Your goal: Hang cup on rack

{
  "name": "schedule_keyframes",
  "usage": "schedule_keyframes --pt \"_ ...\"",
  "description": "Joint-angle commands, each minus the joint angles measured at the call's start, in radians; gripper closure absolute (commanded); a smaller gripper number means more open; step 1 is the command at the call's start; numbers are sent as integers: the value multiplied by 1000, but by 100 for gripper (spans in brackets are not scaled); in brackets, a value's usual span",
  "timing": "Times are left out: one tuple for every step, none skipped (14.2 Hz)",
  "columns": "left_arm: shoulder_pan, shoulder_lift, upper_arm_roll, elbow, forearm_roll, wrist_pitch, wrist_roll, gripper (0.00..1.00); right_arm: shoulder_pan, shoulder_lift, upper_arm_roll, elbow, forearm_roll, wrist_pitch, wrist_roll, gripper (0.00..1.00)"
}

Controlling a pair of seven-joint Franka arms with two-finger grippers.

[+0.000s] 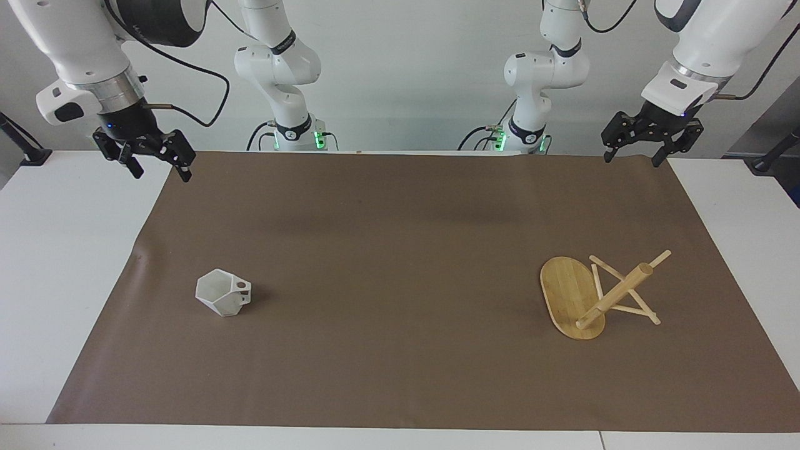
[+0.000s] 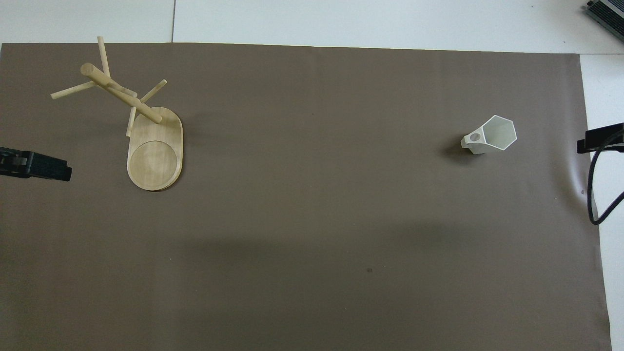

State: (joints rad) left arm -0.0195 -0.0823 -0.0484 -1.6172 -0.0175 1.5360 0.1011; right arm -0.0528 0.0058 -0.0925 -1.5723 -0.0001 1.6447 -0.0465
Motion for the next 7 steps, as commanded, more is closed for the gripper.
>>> schedule_keyframes --pt "-5 -17 4 -21 18 12 -8 0 -5 -26 7 -28 -21 -3 -3 0" --pt "-5 -17 4 -21 18 12 -8 0 -5 -26 8 -29 -21 -5 -4 0" --pt "-5 -17 4 -21 18 12 -8 0 -7 -27 8 -29 -21 -9 -4 0" --pt "-5 -17 4 -21 18 12 -8 0 -7 -27 7 -28 -21 -12 -4 0" --pt "-5 -17 5 -20 18 12 -8 0 -9 -27 7 -26 -20 -14 -3 0" --pt "-2 -17 5 -21 18 9 -8 0 -9 -27 7 -28 -20 -16 -3 0" --pt "-2 -17 4 -21 18 6 -8 0 -10 -27 5 -25 -20 -14 -3 0"
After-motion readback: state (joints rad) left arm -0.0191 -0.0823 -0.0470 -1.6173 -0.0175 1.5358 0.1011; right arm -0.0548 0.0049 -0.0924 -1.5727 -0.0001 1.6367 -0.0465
